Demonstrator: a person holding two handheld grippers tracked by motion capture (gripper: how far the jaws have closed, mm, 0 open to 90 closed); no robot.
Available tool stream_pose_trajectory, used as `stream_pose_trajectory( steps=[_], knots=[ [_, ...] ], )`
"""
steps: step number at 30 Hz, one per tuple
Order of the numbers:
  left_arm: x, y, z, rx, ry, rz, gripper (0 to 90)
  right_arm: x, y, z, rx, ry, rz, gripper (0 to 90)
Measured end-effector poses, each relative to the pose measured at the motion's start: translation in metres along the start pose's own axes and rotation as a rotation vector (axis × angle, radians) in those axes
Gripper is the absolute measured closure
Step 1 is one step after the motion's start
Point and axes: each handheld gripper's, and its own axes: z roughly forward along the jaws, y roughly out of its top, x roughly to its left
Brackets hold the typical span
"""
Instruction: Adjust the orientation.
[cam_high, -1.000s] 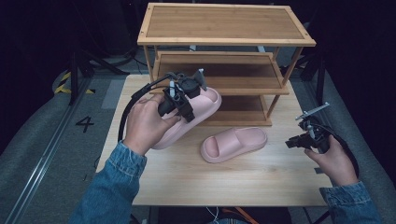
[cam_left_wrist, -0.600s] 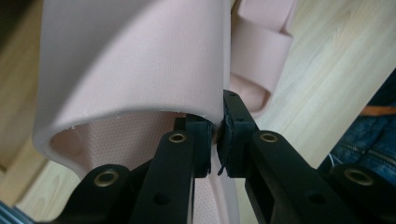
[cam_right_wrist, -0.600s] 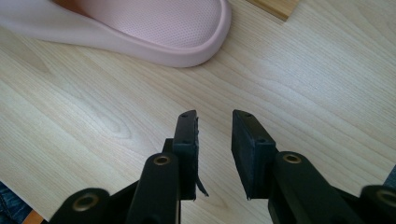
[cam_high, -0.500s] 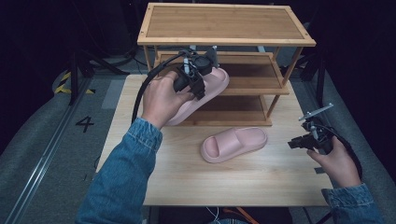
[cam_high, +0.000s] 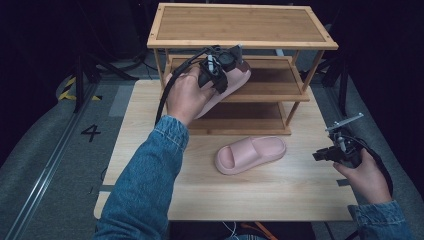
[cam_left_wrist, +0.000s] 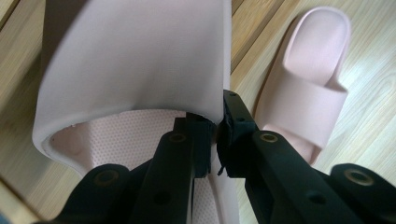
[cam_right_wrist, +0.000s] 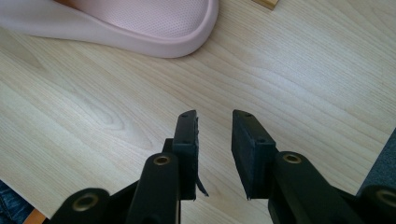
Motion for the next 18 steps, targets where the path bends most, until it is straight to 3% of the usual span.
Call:
stream_pose_trajectory(
  steps=[1, 4, 8, 11, 14, 18],
  knots=[
    [0.000, 0.001, 0.001, -0.018, 0.000, 0.018, 83.3, 0.000, 0.000, 0.000, 0.000, 0.000, 0.000, 71.2],
    [-0.003, 0.004, 0.005, -0.030, 0.016, 0.020, 83.3, 0.001, -0.002, 0.001, 0.005, -0.004, -0.004, 71.0],
    [-0.006, 0.004, 0.014, -0.075, 0.077, 0.001, 83.5, 0.003, -0.003, 0.001, 0.008, -0.006, -0.004, 71.0],
    [-0.005, 0.007, 0.024, -0.056, 0.078, -0.001, 83.6, 0.002, -0.004, 0.001, 0.007, -0.009, -0.006, 71.0],
    [-0.002, 0.010, 0.027, -0.068, 0.067, -0.011, 83.6, 0.002, -0.004, 0.001, 0.009, -0.007, -0.005, 71.0],
    [-0.001, 0.015, 0.031, -0.080, 0.110, 0.001, 83.8, 0.003, -0.003, 0.003, 0.014, -0.008, -0.009, 70.6]
  ],
)
